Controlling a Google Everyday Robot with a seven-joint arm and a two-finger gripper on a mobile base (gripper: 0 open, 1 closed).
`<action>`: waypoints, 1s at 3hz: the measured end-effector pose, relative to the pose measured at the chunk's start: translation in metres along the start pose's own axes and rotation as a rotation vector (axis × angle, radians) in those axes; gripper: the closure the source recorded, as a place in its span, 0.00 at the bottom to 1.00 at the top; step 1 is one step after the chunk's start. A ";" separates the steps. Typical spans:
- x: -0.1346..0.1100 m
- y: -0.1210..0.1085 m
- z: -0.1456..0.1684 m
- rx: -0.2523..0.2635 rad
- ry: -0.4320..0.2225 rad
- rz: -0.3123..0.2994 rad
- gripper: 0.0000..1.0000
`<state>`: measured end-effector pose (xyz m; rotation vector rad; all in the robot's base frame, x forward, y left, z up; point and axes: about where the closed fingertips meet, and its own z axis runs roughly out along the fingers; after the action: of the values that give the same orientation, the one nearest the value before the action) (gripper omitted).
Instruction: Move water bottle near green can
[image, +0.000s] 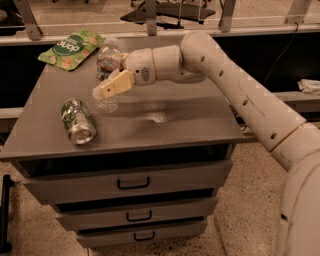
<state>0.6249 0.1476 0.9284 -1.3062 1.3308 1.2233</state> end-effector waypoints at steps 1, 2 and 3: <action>-0.011 0.007 0.017 -0.063 -0.032 -0.012 0.00; -0.013 0.008 0.015 -0.060 -0.032 -0.016 0.00; -0.015 0.008 0.011 -0.051 -0.030 -0.025 0.00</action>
Offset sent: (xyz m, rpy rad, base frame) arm -0.0066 0.0198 0.0111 0.0486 -0.0021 0.0743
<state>0.6173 0.1600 0.9426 -1.3310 1.2654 1.2618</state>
